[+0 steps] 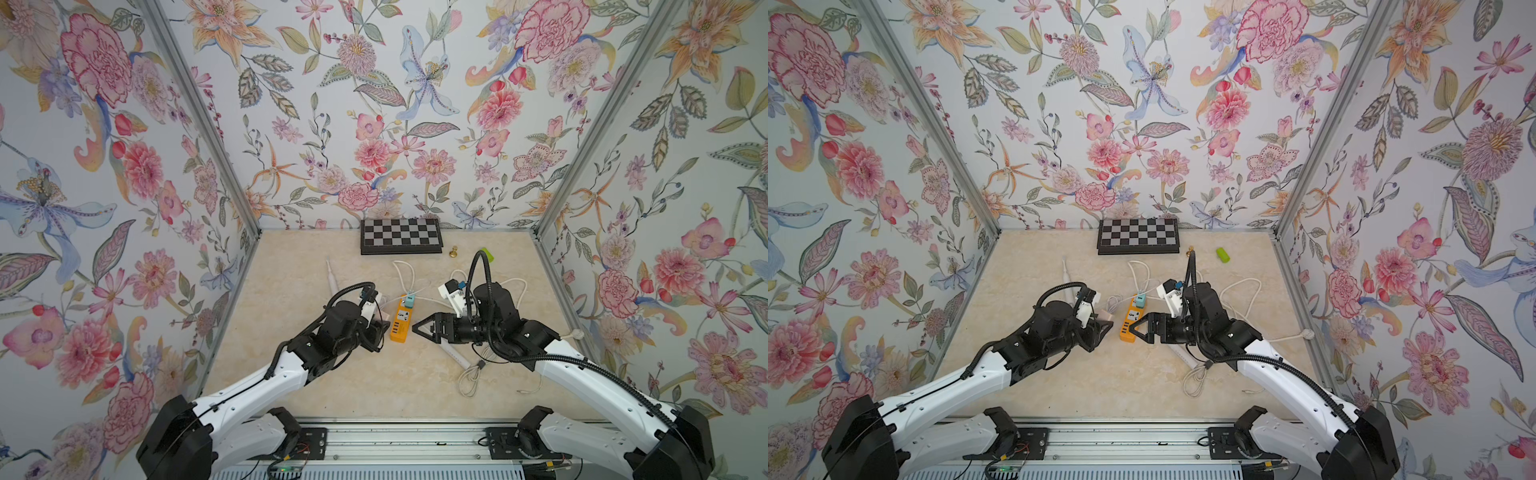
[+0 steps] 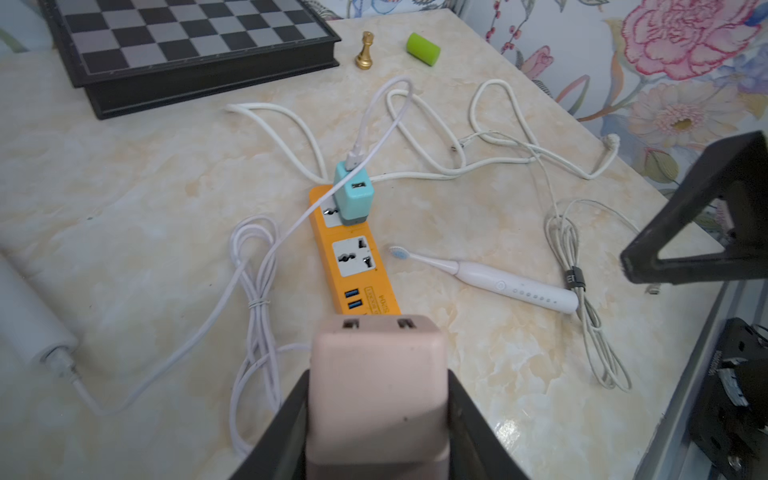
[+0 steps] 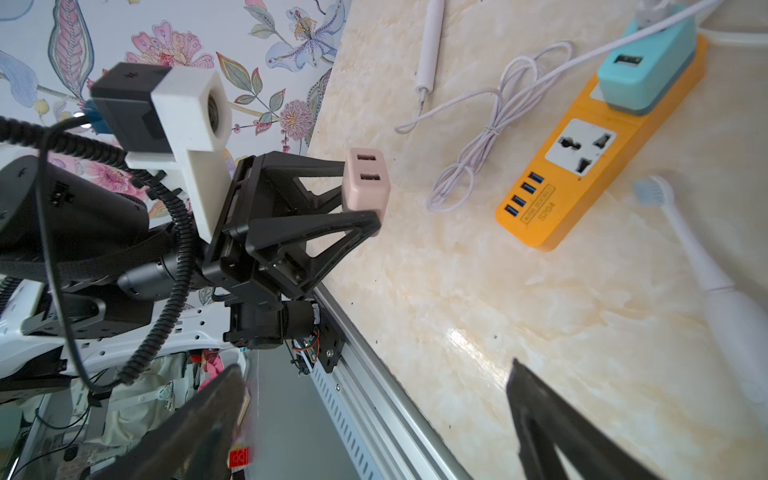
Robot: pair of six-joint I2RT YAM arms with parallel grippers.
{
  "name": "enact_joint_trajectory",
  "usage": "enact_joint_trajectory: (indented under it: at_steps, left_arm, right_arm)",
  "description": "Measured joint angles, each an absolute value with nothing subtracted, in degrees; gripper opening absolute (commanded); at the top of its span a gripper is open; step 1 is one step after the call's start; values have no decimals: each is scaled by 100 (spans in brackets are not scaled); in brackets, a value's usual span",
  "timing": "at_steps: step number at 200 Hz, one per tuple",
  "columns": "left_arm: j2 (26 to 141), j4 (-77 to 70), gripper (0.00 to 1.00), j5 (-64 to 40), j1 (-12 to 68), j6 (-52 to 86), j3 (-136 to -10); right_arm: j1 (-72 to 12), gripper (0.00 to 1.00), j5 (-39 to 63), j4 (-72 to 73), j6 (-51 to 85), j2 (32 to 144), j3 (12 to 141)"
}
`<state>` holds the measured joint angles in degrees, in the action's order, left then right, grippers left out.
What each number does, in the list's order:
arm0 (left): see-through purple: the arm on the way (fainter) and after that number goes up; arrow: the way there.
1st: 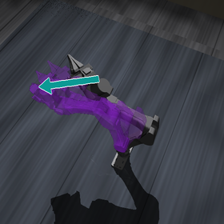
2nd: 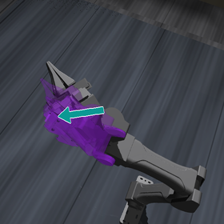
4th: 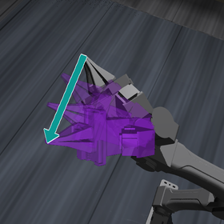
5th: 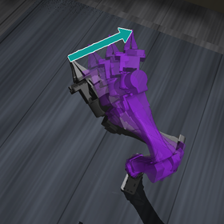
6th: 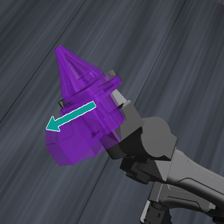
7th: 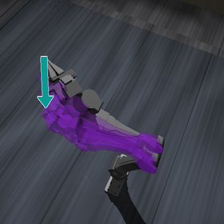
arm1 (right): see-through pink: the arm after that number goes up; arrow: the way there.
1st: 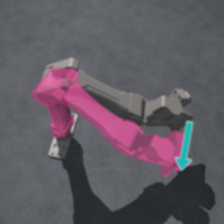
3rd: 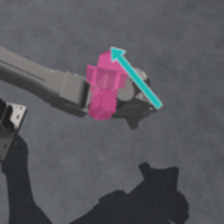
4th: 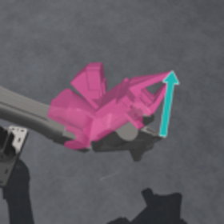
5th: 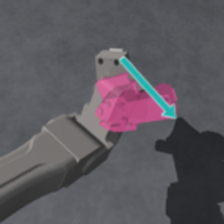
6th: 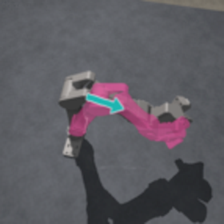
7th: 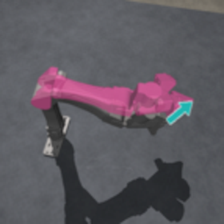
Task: Charge the electric toothbrush
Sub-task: Pick up the plug from the center of the board.
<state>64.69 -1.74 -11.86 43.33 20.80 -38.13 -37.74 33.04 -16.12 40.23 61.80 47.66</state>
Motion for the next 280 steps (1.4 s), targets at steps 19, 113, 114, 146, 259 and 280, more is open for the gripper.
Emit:
enact_joint_trajectory:
  at_steps: [19, 113, 114, 146, 259, 280]
  left_arm:
    - [6702, -598, 23, -1785, 4464, 1522, -3964]
    - [6785, -1221, 21, -3135, 4617, 670, -3979]
    - [6783, -1225, 21, -3138, 4617, 666, -3979]
    - [6755, -1203, 21, -3155, 4626, 539, -3994]
    - [6842, -801, 32, -3061, 4633, 331, -4104]
    - [6842, -762, 58, -2958, 4644, 329, -4104]
  right_arm:
    - [-3774, 100, 3483, -1712, 4178, 6265, 4864]
    - [-3763, 72, 3758, -1820, 4399, 6687, 5131]
    - [-3763, 72, 3758, -1820, 4392, 6692, 5135]
    - [-3763, 60, 3747, -1820, 4399, 6805, 5262]
    - [-3964, 13, 3516, -1822, 4272, 7205, 5485]
    - [-4012, 11, 3371, -1824, 4250, 7205, 5487]
